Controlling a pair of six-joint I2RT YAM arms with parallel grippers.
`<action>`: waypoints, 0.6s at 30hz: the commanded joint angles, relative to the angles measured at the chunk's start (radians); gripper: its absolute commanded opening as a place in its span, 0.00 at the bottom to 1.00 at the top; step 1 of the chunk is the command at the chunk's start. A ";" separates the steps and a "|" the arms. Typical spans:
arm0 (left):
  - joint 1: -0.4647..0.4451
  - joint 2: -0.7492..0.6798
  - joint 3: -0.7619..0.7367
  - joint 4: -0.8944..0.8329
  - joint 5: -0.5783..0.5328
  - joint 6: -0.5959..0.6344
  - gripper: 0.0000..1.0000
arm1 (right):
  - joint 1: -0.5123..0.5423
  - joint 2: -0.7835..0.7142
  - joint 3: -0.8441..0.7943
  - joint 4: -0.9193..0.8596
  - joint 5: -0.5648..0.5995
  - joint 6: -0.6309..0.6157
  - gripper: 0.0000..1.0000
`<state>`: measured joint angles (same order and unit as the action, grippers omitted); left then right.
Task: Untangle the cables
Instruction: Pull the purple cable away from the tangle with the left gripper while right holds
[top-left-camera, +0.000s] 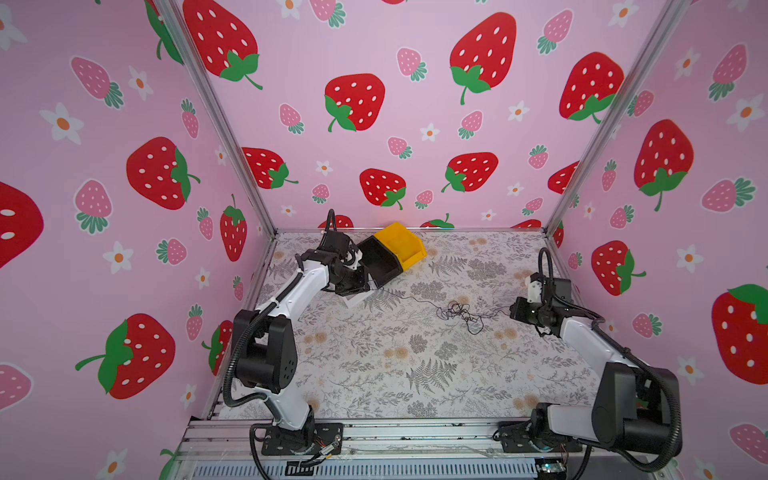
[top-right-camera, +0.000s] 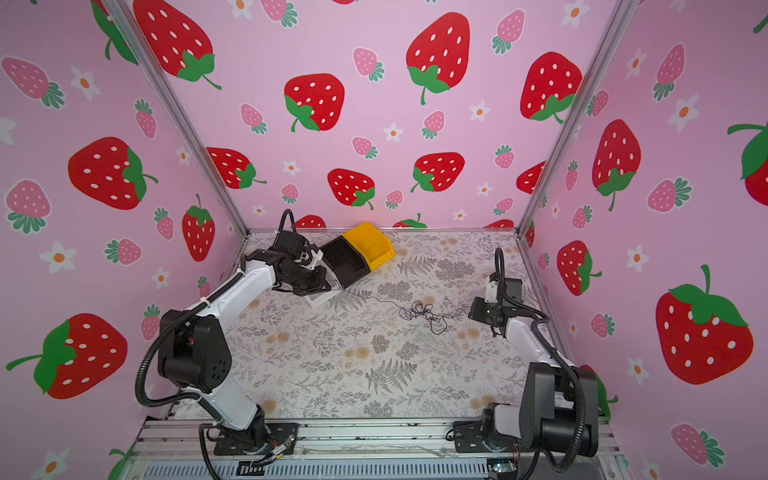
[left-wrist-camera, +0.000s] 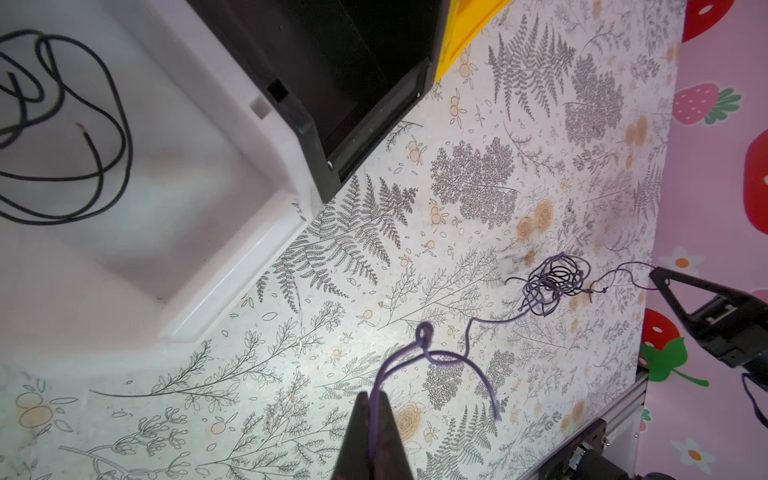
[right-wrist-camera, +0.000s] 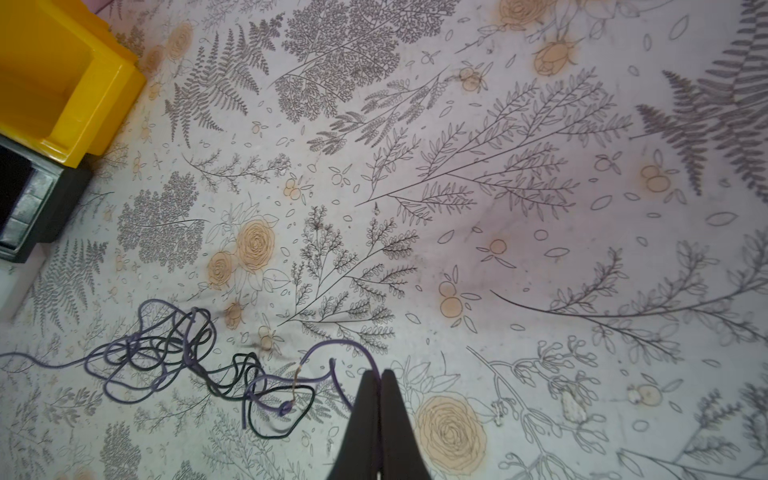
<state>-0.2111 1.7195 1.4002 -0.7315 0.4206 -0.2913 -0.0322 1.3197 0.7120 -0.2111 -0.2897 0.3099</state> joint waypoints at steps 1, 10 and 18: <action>0.011 -0.009 -0.009 -0.032 -0.001 0.018 0.00 | -0.028 0.009 -0.010 -0.025 0.026 -0.021 0.00; 0.026 -0.009 -0.007 -0.042 0.012 0.032 0.00 | -0.052 0.027 -0.012 -0.033 0.048 -0.032 0.00; 0.070 -0.017 -0.006 -0.054 0.004 0.043 0.00 | -0.077 0.009 -0.010 -0.037 0.072 -0.033 0.00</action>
<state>-0.1680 1.7195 1.3968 -0.7567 0.4213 -0.2680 -0.0944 1.3399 0.7113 -0.2272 -0.2379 0.2901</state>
